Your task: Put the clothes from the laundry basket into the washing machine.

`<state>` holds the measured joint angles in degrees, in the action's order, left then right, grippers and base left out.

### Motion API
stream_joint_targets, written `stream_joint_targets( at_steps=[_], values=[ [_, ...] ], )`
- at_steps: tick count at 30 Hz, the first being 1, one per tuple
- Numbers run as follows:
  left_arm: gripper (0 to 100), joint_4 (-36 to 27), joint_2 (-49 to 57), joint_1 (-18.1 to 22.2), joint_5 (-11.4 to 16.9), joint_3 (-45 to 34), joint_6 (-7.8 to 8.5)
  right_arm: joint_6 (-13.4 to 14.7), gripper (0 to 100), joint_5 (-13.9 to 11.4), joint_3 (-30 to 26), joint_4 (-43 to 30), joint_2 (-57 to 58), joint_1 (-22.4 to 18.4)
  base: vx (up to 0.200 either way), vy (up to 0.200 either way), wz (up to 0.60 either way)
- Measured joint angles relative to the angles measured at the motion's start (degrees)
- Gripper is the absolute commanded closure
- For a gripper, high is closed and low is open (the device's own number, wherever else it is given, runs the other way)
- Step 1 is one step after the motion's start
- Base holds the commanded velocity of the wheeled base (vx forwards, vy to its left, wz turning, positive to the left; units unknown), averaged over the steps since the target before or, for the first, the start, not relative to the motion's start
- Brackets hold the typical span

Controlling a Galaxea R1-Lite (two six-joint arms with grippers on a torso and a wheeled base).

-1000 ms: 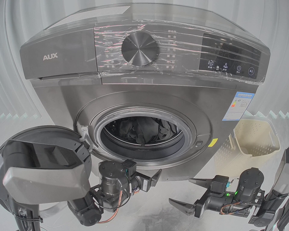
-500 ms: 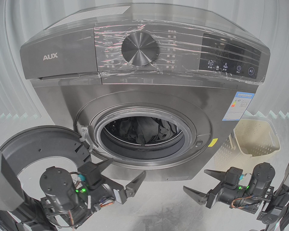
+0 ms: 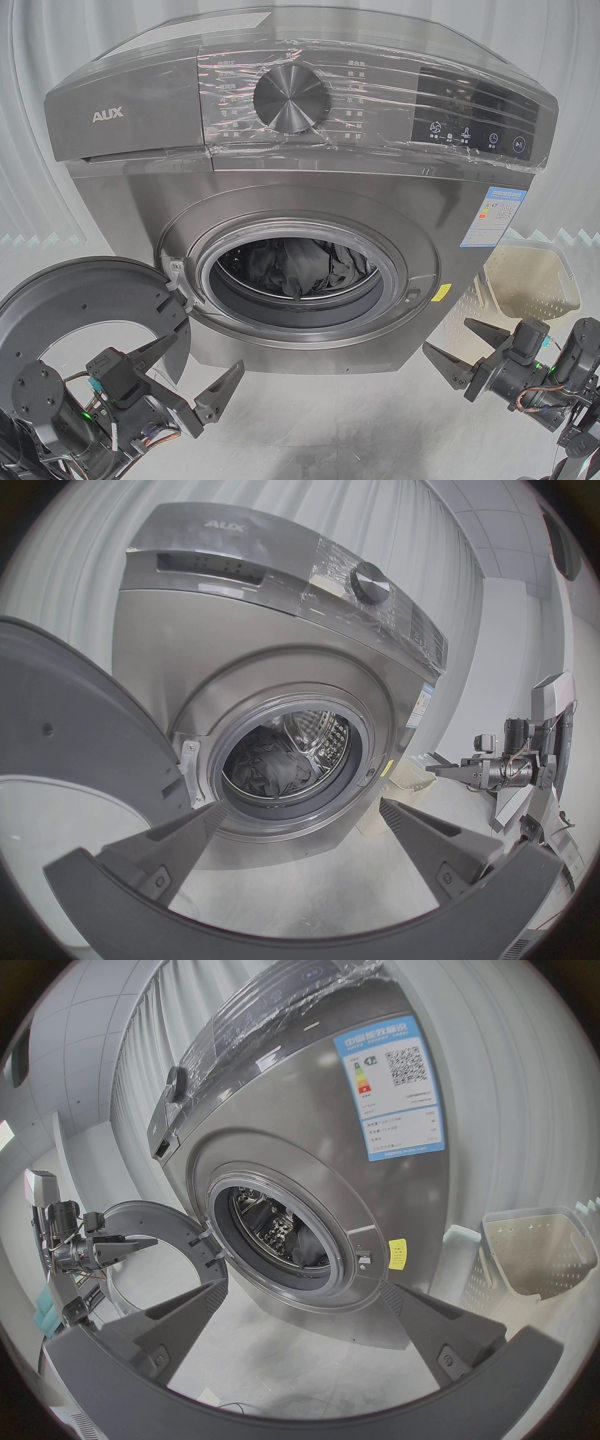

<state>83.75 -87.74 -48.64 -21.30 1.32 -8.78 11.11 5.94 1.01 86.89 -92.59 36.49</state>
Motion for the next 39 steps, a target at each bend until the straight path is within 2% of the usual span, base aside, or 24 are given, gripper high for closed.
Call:
stream_joint_targets(
  at_steps=[6,12,16,24,30,32,36,39],
  values=[
    [0,-1.0,3.5,0.1,-0.5,-0.3,0.51,0.8,0,1.8,0.0,-5.5,2.2,-0.2,-0.200,0.000,0.00],
    [0,-6.6,8.0,0.5,-0.5,-0.3,0.90,1.0,0,3.9,0.0,-11.8,6.4,-0.2,-0.200,0.000,0.00],
    [0,-12.6,12.2,1.0,-0.4,-0.3,0.87,0.9,0,4.1,0.0,-20.2,11.6,0.1,-0.200,0.000,0.00],
    [0,-30.9,24.8,3.3,0.1,-0.3,0.30,1.2,0,4.2,0.0,-41.4,26.7,-0.4,-0.050,0.000,0.00],
    [0,-42.2,37.0,7.6,1.4,-0.3,0.11,1.3,0,4.0,0.0,-51.4,39.1,-3.9,-0.033,0.000,0.00],
    [0,-45.0,40.5,10.3,1.6,-0.3,0.76,1.3,0,3.9,0.0,-53.5,42.5,-5.5,0.000,0.000,0.00],
    [0,-50.1,47.4,15.8,2.0,-0.3,3.88,1.0,0,3.9,0.0,-57.3,48.9,-8.7,0.000,0.000,0.00],
    [0,-54.7,52.9,20.3,2.9,-0.3,5.41,0.5,0,3.8,0.0,-60.6,53.7,-11.1,0.000,0.000,0.00]
  ],
)
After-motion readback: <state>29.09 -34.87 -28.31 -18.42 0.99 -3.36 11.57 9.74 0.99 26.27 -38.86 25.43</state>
